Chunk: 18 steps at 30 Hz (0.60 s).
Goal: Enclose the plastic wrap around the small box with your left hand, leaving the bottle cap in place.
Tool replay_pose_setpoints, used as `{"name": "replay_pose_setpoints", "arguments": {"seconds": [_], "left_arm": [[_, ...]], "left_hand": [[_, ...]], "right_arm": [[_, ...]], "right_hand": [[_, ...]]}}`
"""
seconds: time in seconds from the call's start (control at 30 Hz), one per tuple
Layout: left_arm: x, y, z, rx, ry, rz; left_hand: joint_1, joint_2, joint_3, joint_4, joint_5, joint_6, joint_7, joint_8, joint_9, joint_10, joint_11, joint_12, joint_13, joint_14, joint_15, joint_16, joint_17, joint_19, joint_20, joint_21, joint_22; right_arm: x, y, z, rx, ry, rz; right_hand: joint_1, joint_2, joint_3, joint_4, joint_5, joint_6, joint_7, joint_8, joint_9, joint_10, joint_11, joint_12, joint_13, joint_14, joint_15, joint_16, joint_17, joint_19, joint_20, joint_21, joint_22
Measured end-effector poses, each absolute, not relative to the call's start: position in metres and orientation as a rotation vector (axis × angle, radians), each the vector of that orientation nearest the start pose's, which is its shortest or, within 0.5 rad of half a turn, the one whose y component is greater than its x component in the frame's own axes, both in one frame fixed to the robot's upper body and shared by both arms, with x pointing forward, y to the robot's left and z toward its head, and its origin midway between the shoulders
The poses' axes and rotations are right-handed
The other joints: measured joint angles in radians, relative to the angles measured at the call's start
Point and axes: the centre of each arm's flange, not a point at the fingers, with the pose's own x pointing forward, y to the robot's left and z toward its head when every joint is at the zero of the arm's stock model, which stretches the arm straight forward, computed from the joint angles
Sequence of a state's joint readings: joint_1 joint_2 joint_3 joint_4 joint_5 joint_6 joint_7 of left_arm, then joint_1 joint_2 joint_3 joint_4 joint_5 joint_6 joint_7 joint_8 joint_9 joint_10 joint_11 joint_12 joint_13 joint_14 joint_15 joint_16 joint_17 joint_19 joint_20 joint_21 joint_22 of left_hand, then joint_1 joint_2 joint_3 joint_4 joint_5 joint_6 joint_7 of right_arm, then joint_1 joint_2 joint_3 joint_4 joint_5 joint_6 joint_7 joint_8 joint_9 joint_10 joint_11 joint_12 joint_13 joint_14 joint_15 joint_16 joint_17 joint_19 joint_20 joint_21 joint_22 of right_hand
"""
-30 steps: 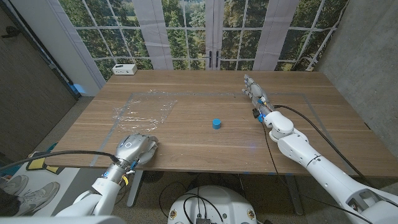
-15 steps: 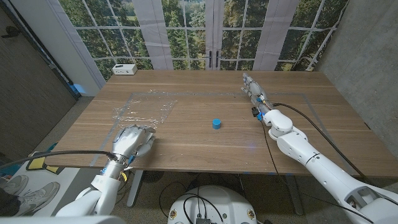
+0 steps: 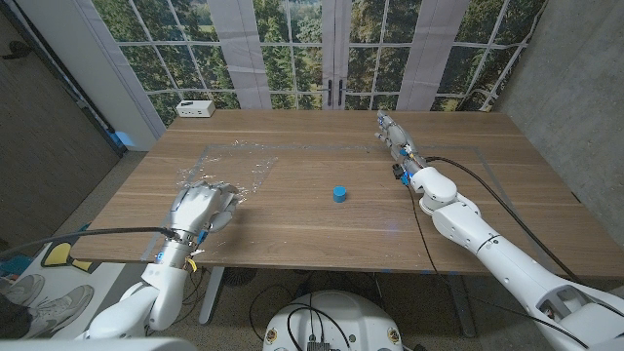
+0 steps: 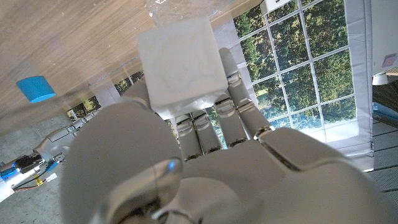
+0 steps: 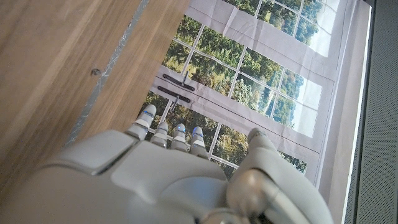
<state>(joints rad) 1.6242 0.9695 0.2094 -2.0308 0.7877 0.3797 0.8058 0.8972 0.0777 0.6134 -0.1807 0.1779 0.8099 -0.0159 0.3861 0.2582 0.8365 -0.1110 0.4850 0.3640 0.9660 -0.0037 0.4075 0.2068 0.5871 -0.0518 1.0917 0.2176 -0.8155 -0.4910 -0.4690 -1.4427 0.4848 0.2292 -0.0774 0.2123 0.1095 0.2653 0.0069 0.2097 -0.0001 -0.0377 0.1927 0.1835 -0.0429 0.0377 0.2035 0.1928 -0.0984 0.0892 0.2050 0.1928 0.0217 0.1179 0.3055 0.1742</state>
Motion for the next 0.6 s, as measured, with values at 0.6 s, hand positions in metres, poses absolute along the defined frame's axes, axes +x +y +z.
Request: {"name": "replay_pose_setpoints", "arguments": {"seconds": [0.6], "left_arm": [[0.449, 0.337, -0.105, 1.456, -0.819, 0.608]], "left_hand": [[0.005, -0.005, -0.004, 0.004, -0.002, 0.004, -0.004, 0.0, 0.005, -0.006, -0.006, 0.008, 0.037, 0.005, 0.005, -0.007, 0.005, -0.013, -0.002, 0.023, -0.008]], "right_arm": [[0.633, -0.207, 0.009, -0.122, -0.674, 0.282]], "right_hand": [[0.0, 0.0, 0.0, 0.0, 0.0, 0.005, -0.005, 0.0, 0.0, 0.0, 0.0, 0.0, 0.0, 0.0, 0.0, 0.0, 0.0, 0.0, 0.0, -0.008, 0.0]]}}
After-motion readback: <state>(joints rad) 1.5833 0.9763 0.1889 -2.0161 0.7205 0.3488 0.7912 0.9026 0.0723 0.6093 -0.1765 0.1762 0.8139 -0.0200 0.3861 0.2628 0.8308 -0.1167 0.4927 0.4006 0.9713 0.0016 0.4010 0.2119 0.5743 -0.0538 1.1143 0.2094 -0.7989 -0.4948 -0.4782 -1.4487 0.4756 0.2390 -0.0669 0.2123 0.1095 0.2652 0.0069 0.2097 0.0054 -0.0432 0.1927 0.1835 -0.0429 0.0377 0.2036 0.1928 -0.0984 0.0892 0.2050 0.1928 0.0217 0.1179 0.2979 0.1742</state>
